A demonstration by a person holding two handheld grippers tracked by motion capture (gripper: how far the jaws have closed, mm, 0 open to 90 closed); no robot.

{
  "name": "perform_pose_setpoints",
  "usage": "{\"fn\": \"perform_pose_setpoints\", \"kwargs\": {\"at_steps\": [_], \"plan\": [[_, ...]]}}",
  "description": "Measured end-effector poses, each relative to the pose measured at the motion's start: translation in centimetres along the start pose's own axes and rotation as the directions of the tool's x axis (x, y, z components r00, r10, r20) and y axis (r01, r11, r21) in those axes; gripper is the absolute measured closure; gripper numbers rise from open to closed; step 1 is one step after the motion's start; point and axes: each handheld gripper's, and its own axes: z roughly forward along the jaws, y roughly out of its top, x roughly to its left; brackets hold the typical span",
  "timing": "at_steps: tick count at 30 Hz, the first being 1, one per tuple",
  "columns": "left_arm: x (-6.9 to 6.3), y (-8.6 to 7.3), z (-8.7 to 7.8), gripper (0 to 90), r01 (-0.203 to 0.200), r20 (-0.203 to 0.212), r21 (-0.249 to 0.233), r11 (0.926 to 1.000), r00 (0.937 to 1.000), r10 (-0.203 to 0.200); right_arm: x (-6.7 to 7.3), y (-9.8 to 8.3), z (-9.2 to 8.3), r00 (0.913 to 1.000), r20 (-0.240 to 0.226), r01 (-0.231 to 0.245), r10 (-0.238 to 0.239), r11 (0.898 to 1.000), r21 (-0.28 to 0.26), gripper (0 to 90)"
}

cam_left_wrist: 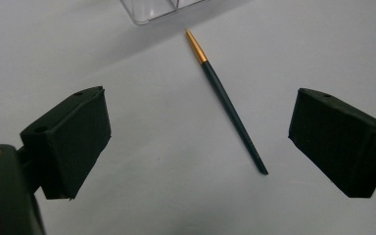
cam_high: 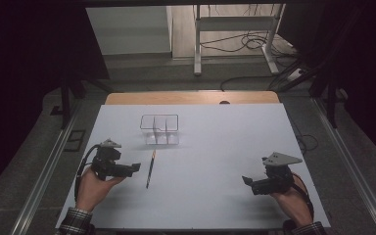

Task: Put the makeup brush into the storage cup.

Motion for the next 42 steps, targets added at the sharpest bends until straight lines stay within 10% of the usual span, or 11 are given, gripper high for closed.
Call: {"fn": "perform_pose_setpoints", "kwargs": {"at_steps": [42], "plan": [[-0.3,5.9,4.8,28.2,-0.024,-0.003,0.217,0.9758,0.9997,0.026,0.1,-0.1,0.4,0.9999,-0.012,0.011,-0.011,1.000,0.029,0.2]]}}
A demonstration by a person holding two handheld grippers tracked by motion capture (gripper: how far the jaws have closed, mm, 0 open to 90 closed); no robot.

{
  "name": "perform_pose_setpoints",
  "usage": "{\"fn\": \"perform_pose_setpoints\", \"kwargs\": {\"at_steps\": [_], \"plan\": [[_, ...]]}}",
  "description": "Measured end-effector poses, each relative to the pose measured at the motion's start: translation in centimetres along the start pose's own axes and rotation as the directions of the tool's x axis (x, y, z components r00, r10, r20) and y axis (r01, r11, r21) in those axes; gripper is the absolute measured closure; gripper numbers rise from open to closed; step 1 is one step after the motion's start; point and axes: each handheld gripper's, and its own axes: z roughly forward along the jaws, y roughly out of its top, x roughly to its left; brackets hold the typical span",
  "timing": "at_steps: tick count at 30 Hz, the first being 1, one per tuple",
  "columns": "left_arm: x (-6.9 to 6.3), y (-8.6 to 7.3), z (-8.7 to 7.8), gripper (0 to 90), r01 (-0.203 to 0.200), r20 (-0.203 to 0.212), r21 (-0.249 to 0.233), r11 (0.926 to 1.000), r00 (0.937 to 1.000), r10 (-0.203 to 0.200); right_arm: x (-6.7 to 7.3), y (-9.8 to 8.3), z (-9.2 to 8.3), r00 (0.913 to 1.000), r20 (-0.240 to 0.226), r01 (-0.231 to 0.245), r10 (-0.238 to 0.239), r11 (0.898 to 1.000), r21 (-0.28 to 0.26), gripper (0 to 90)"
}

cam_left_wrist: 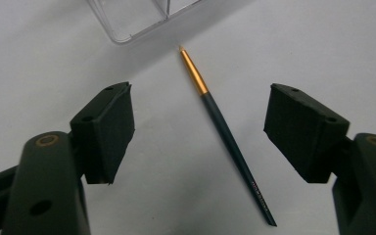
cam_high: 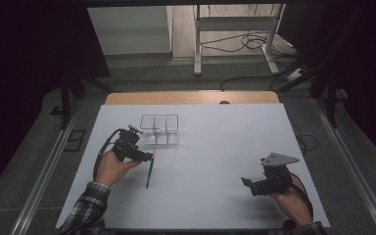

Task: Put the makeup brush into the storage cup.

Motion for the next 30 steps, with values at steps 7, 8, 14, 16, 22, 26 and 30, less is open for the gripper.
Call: {"fn": "perform_pose_setpoints", "kwargs": {"at_steps": [7,8,14,16,22,26,30], "plan": [[-0.1,0.8,0.7,34.5,0.005,0.001,0.042,0.9991,1.0000,-0.006,0.0,0.0,0.1,1.0000,-0.002,0.001,-0.001,1.000,0.003,0.2],[-0.1,0.9,0.8,35.8,0.005,0.001,0.045,0.9990,1.0000,-0.006,0.0,0.0,0.1,1.0000,-0.003,0.002,-0.002,1.000,0.004,0.3],[-0.4,1.6,1.5,43.3,0.007,-0.001,0.082,0.9966,1.0000,-0.007,0.0,0.0,0.1,1.0000,-0.006,0.001,-0.001,1.000,0.005,0.2],[-0.5,1.8,1.8,45.4,0.008,-0.007,0.094,0.9955,0.9999,-0.008,0.0,0.0,0.1,1.0000,-0.006,0.001,-0.001,1.000,0.008,0.3],[-0.8,2.4,2.4,52.2,0.009,-0.024,0.129,0.9916,0.9997,-0.006,0.0,0.0,0.2,1.0000,-0.009,0.001,-0.001,1.000,0.010,0.3],[-0.9,2.6,2.8,56.6,0.009,-0.031,0.150,0.9886,0.9995,-0.004,0.0,0.0,0.2,0.9999,-0.010,0.002,-0.002,1.000,0.011,0.3],[-1.0,2.8,3.2,60.5,0.006,-0.037,0.173,0.9849,0.9993,0.001,0.1,-0.1,0.3,0.9999,-0.010,0.003,-0.003,1.000,0.017,0.4]]}}
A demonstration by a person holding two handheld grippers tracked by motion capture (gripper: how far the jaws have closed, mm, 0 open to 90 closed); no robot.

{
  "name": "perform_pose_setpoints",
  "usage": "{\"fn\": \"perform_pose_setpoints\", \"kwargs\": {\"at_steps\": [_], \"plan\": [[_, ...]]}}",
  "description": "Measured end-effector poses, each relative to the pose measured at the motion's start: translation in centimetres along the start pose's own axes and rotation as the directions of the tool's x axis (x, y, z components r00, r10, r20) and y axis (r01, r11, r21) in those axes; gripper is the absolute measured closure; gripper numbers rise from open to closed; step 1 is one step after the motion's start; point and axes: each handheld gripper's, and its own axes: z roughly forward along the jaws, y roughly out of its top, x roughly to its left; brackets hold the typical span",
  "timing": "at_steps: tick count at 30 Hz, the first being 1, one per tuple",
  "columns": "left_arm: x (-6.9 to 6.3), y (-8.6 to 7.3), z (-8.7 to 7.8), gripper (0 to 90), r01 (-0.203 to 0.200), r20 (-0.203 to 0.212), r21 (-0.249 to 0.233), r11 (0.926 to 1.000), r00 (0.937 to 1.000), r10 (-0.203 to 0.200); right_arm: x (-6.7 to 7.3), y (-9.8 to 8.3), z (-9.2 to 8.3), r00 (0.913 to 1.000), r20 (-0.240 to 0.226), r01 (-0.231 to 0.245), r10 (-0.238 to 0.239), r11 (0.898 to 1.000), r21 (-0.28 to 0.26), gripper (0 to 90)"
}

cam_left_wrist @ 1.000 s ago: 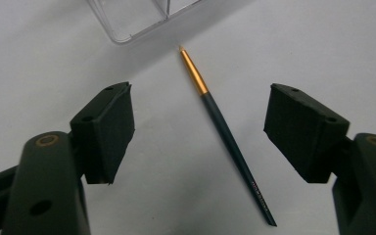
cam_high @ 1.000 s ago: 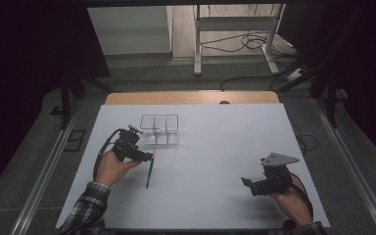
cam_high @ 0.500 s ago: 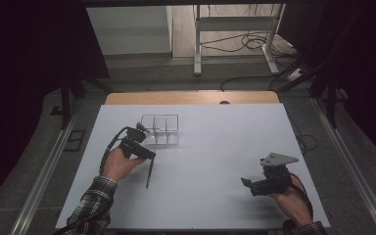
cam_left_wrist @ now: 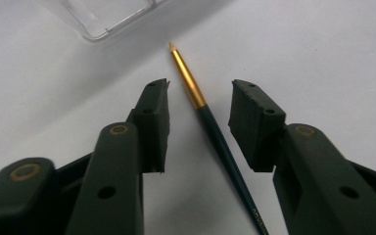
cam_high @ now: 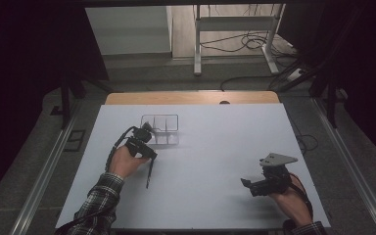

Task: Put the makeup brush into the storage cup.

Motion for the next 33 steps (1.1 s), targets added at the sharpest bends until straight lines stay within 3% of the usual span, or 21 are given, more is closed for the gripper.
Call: {"fn": "perform_pose_setpoints", "kwargs": {"at_steps": [22,27,33], "plan": [[-0.6,0.4,1.6,72.3,0.011,-0.008,0.084,0.9964,0.9999,-0.010,-0.1,-0.1,0.1,1.0000,0.002,0.002,-0.002,1.000,0.017,0.6],[-0.9,0.3,1.6,82.1,-0.003,-0.036,0.088,0.9961,0.9993,0.006,-0.1,-0.1,0.1,1.0000,0.002,0.003,-0.003,1.000,0.021,0.6],[-1.1,0.3,1.6,83.7,-0.031,-0.045,0.086,0.9958,0.9984,0.035,0.0,-0.1,0.1,1.0000,0.003,0.002,-0.003,1.000,0.019,0.6]]}}
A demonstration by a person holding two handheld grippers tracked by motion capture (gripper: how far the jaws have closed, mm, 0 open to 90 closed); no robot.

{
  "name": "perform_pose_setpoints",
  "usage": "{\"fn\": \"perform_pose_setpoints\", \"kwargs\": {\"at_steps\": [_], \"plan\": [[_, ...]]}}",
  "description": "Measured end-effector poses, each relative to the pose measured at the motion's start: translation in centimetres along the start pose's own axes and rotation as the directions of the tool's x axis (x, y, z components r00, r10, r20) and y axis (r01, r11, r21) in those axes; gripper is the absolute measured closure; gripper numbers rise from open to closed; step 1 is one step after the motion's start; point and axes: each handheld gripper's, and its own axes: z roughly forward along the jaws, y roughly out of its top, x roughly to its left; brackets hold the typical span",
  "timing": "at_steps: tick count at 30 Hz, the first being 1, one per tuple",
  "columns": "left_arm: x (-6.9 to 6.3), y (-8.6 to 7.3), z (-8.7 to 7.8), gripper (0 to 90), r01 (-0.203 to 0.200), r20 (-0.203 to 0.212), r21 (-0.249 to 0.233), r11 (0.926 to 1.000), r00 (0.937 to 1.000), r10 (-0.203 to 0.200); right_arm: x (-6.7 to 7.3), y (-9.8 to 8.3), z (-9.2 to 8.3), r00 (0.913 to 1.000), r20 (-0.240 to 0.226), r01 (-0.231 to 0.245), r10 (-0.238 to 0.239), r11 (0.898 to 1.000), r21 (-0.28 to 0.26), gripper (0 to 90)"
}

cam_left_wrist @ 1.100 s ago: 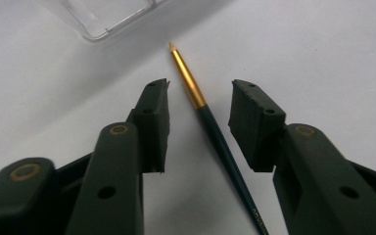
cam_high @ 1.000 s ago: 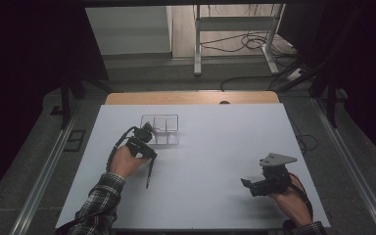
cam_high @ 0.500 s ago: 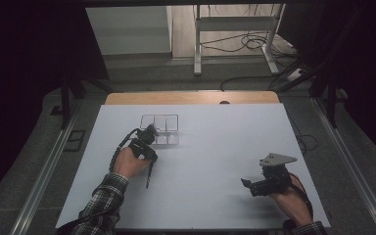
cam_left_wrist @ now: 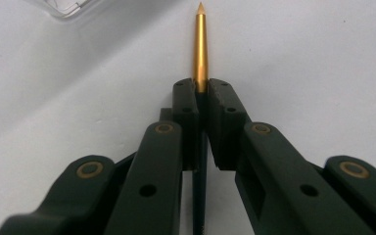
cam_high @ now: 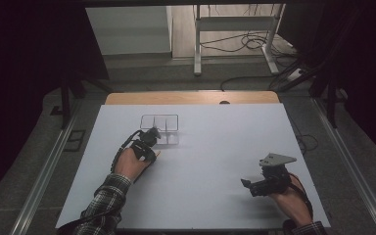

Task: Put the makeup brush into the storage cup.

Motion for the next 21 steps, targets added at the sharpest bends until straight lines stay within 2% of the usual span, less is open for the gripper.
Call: {"fn": "perform_pose_setpoints", "kwargs": {"at_steps": [6,11,21], "plan": [[0.1,-0.3,-0.2,83.8,-0.001,0.019,-0.019,0.9998,0.9998,0.001,0.0,0.0,0.0,1.0000,0.000,0.001,-0.001,1.000,0.001,0.6],[0.1,-0.4,-1.1,83.8,-0.006,0.044,-0.056,0.9984,0.9990,0.008,0.0,0.0,0.0,1.0000,0.001,0.001,-0.001,1.000,0.000,0.6],[-0.3,-1.0,-2.8,83.8,-0.014,0.094,-0.131,0.9912,0.9952,0.026,0.0,0.0,0.0,1.0000,0.001,0.001,-0.001,1.000,-0.002,0.7]]}}
